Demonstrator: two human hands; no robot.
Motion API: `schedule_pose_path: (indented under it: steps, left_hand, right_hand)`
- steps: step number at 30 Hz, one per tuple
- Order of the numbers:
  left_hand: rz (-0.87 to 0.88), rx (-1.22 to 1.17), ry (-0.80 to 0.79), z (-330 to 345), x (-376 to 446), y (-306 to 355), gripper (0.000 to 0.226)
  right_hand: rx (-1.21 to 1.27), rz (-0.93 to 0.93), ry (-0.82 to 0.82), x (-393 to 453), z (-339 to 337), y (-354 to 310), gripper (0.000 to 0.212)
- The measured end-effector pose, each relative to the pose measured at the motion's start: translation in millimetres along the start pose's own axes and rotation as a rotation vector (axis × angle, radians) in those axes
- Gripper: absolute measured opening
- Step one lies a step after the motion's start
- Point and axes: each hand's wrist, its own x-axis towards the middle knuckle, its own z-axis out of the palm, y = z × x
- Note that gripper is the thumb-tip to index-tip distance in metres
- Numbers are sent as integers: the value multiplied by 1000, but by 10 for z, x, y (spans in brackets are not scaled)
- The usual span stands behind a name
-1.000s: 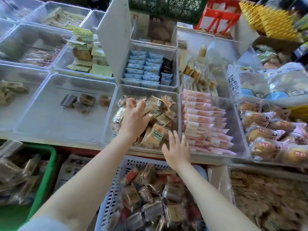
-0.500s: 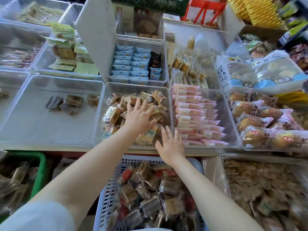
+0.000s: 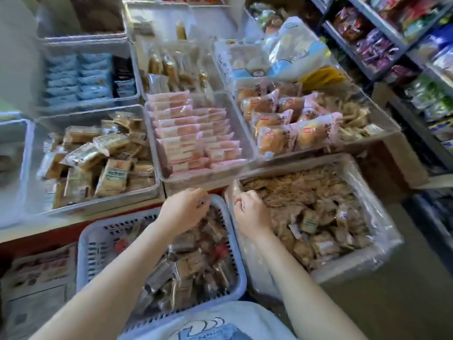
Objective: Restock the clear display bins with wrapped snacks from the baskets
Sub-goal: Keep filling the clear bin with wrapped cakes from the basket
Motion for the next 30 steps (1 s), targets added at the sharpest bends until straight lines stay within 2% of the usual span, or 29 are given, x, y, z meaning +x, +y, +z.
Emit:
schedule_pose_path:
  steps: [2, 4, 7, 10, 15, 19, 22, 25, 28, 30]
  left_hand:
    - [63, 3, -63, 221, 122, 410, 28]
    - [103, 35, -131, 421, 270, 810, 30]
    - [128, 128, -222, 716, 500, 1339, 24]
    - [115, 167, -241, 972, 663, 1743, 26]
    - [41, 160, -260, 1220, 781, 2130, 29]
    - [22, 204, -247, 1240, 812, 2233, 30]
    - [24, 196, -228, 1213, 847, 2207, 25]
    - [12, 172, -198, 1196, 860, 2203, 27]
    - [32, 65, -148, 1163, 815, 2199, 42]
    - [52, -46, -100, 1106, 751, 2150, 58]
  right_hand:
    - [-38, 119, 33, -97, -252, 478, 14]
    - [-102, 256, 43, -155, -529, 955, 21]
    - [-166, 481, -30, -204, -892, 1649, 34]
    - [-100, 609, -134, -163, -1063, 2189, 38]
    - [11, 763, -295, 2, -1027, 2512, 72]
    - [-67, 821, -348, 99, -889, 2551, 72]
    - [-72, 820, -312, 132, -891, 2532, 76]
    - [-26, 757, -215, 60, -1005, 2423, 67]
    - [42, 437, -60, -56, -1036, 2267, 59]
    - [-7, 189, -16, -99, -1020, 2096, 57]
